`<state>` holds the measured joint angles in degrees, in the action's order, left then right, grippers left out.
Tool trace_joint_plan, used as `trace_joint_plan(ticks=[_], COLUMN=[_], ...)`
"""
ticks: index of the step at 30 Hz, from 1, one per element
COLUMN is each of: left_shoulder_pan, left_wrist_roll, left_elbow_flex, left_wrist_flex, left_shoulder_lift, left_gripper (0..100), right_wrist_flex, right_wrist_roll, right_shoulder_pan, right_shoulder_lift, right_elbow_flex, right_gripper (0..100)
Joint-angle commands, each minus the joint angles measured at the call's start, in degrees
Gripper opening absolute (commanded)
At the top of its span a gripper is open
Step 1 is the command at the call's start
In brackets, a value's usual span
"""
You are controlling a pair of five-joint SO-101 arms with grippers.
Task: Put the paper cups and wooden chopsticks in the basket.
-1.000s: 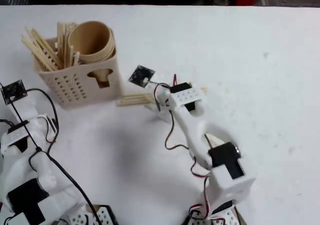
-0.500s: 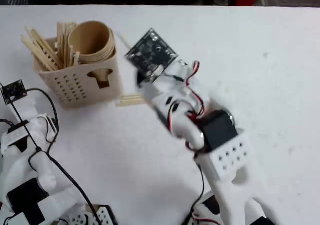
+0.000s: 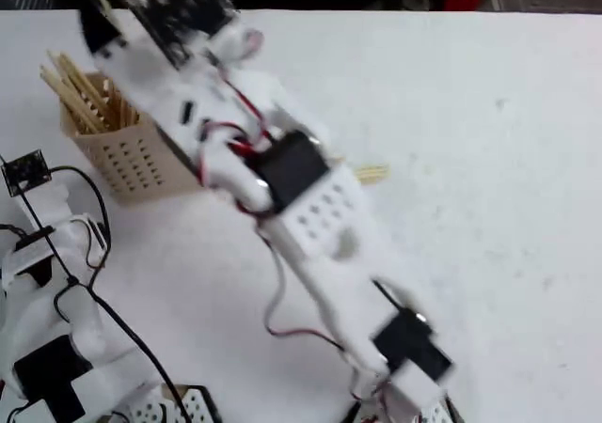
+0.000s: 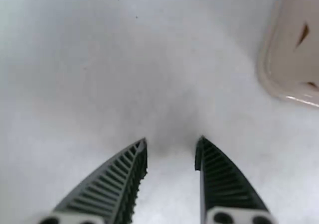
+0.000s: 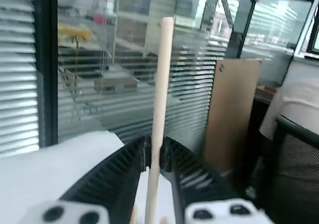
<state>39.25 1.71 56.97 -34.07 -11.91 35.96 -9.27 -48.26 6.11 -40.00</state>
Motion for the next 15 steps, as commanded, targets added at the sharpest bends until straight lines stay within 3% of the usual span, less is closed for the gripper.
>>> trace_joint_plan(ticks=[1,9,15], left_shoulder_pan=[-0.6,-0.6,-0.6], left_wrist_roll=[-0.3,-0.3,-0.3], left_elbow_flex=[-0.2,-0.2,-0.2], left_wrist_flex=[0.9,0.9,0.9], left_shoulder_lift=[-1.4,-1.4,-1.4], left_gripper=[17,17,17], right_wrist_flex=[-3.0,-3.0,-1.4], right_wrist_roll=[0.8,0.9,0.9], right_shoulder_pan=[-1.5,-3.2,-3.3], right_shoulder_lift=[8.3,26.5,31.6], right_elbow_flex=[-13.9,-30.2,-34.7], right_gripper=[1.8,1.8,1.8])
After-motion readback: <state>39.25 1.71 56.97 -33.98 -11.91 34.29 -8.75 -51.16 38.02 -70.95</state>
